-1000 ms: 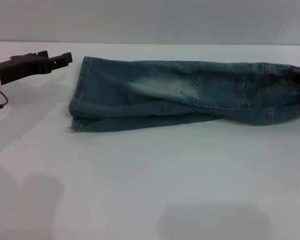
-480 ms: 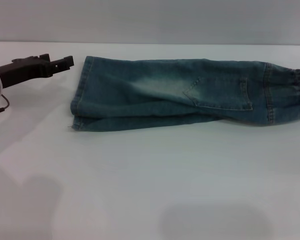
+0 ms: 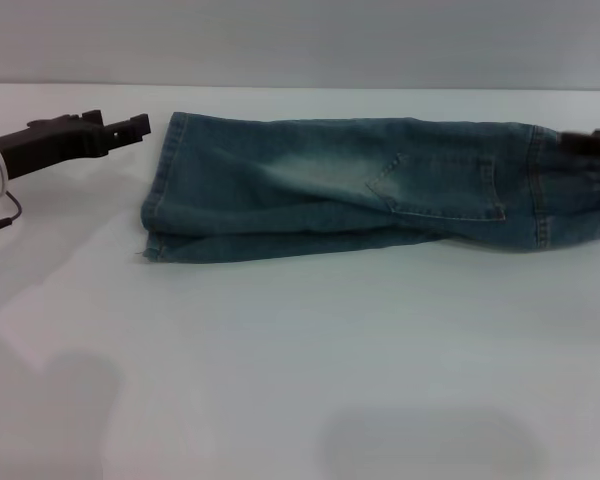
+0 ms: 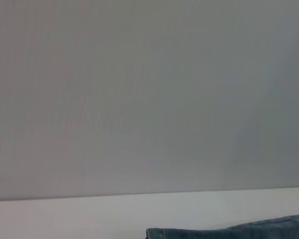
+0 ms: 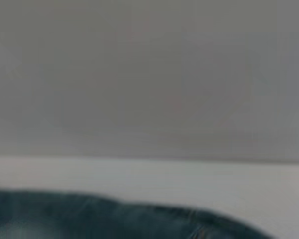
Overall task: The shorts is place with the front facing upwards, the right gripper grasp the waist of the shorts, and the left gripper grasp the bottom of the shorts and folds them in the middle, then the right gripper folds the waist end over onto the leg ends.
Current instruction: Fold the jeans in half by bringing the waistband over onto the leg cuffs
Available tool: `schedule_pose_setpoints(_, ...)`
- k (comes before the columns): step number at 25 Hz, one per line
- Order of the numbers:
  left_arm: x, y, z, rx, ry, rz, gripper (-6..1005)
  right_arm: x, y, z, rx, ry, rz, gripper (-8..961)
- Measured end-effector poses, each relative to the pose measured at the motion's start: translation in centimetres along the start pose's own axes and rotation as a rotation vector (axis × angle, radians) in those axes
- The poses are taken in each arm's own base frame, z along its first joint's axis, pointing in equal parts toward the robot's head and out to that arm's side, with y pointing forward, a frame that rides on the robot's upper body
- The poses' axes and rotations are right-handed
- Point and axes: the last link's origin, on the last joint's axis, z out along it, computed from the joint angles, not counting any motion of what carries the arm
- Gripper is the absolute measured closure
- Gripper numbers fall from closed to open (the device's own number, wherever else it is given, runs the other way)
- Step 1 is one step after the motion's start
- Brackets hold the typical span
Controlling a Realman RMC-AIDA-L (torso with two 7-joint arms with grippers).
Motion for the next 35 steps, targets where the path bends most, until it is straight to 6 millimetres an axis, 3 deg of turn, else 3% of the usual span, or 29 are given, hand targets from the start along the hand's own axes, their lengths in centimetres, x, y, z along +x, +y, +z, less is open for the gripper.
schedule_pose_setpoints(9, 0.0, -0.1, -0.1, 0.007, 0.003, -0.002, 188, 2.3, -0.7, -0.6, 0.011, 0.046, 0.028, 446)
schedule_pose_setpoints(27, -0.7, 0.0, 0.2, 0.009, -0.005, -0.021, 189, 0.9, -1.8, 1.3, 0.156, -0.020, -0.003, 455)
schedule_pose_setpoints(35, -0.9, -0.1, 0.0, 0.008, -0.007, -0.026, 189, 1.3, -1.4, 2.8, 0.175, 0.018, -0.016, 459)
